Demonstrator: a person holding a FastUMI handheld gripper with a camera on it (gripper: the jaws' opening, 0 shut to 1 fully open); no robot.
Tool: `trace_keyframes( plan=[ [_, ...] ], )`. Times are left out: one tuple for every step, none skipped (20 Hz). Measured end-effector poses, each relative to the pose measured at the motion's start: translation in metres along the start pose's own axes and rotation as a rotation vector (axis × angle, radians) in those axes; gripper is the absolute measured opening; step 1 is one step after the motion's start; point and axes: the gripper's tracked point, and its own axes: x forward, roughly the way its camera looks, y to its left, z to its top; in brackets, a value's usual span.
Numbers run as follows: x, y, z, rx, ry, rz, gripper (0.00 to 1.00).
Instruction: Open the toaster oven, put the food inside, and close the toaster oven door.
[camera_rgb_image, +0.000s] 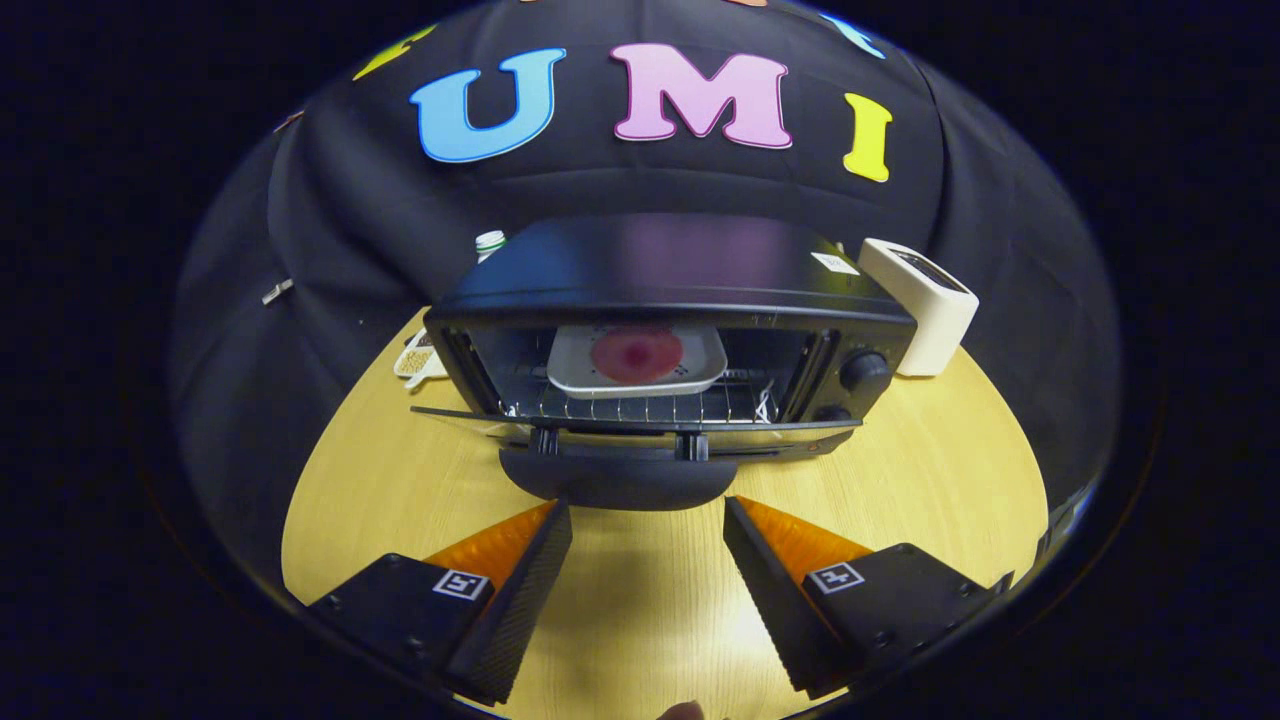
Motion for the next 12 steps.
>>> trace_keyframes(
  plan=[
    [-0.001, -0.001, 0.005, 0.001, -0.008, 0.002, 0.99],
    [-0.003, -0.001, 0.008, 0.002, -0.012, 0.009, 1.0],
    [-0.005, -0.001, 0.011, 0.002, -0.017, 0.016, 0.99],
    [-0.009, -0.002, 0.014, 0.002, -0.028, 0.025, 1.0],
    [-0.013, -0.003, 0.022, 0.003, -0.041, 0.037, 1.0],
    [-0.017, -0.002, 0.027, 0.006, -0.058, 0.048, 1.0],
    [-0.023, -0.002, 0.031, 0.006, -0.076, 0.061, 1.0],
    [-0.029, -0.003, 0.035, 0.004, -0.094, 0.067, 0.99],
    [-0.037, -0.006, 0.041, -0.001, -0.112, 0.068, 0.99],
    [-0.045, -0.01, 0.046, -0.008, -0.133, 0.067, 0.99],
    [-0.049, -0.014, 0.053, -0.012, -0.154, 0.066, 0.99],
    [-0.056, -0.018, 0.062, -0.013, -0.186, 0.066, 0.99]
  ],
)
